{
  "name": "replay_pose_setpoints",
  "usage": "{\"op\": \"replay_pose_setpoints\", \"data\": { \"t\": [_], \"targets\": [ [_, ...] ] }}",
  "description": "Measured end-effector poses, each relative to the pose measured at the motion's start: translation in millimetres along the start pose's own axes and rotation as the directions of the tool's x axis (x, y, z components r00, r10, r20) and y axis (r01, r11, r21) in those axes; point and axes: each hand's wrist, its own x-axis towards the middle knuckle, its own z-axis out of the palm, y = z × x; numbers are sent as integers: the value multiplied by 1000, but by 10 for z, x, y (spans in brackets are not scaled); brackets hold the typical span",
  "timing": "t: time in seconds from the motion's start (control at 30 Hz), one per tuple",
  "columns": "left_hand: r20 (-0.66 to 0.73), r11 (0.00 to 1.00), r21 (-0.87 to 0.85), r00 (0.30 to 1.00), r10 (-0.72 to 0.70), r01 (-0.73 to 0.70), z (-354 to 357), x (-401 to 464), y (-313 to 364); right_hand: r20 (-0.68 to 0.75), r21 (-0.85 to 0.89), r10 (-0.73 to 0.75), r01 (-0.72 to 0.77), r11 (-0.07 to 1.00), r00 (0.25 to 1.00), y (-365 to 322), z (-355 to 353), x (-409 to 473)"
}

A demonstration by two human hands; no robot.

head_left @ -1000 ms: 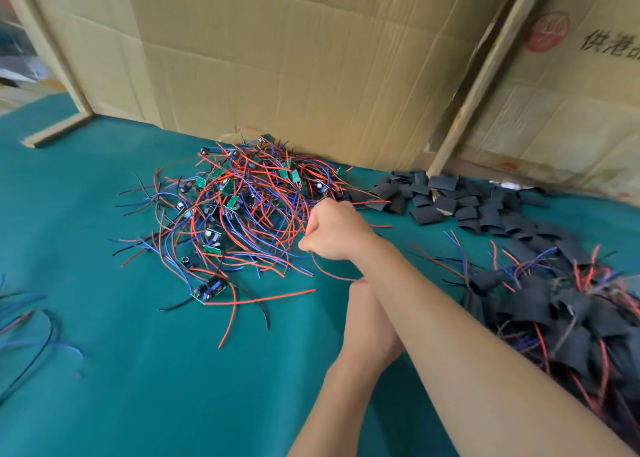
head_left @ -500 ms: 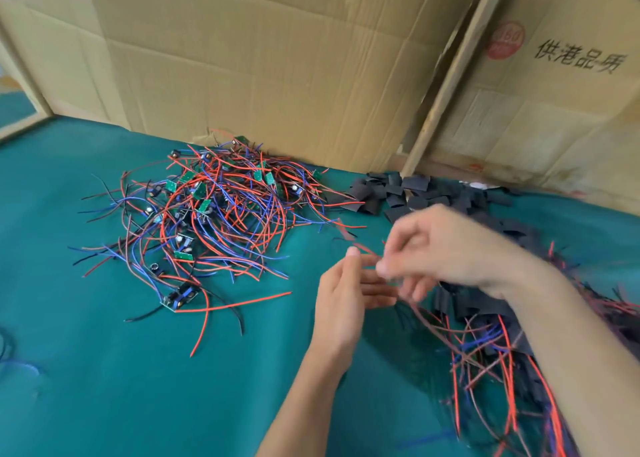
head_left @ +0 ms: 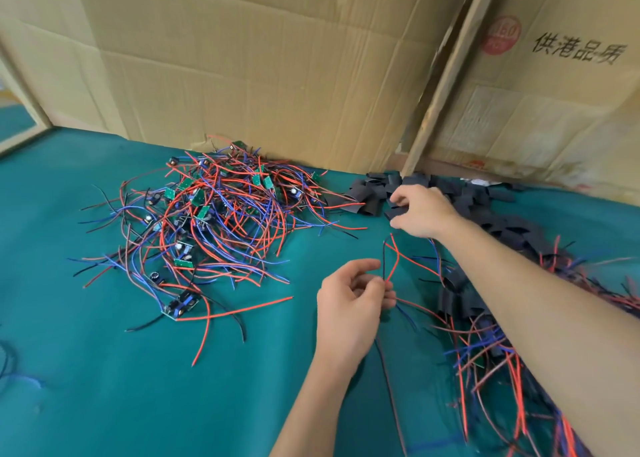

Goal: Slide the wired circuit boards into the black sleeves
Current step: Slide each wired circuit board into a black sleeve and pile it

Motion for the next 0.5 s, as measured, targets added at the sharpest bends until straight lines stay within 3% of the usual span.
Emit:
{"op": "replay_pose_setpoints", "data": {
  "t": [0.2, 0.33, 0.43, 0.5],
  "targets": [
    [3, 998, -54, 999, -42, 42, -13, 20, 0, 51, -48, 15, -13, 999, 999, 57, 59, 40],
    [-38, 999, -36, 999, 2, -4, -15, 26, -16, 20, -23, 19, -19, 1000, 1000, 86, 59, -56],
    [-56, 999, -18, 998, 26, -27, -23, 18, -14, -51, 77, 59, -55, 996, 997, 95, 48, -142],
    [-68, 999, -17, 997, 33, -35, -25, 27, -17, -141, 329, 155, -101, 939, 978, 112, 0, -220]
  ]
}}
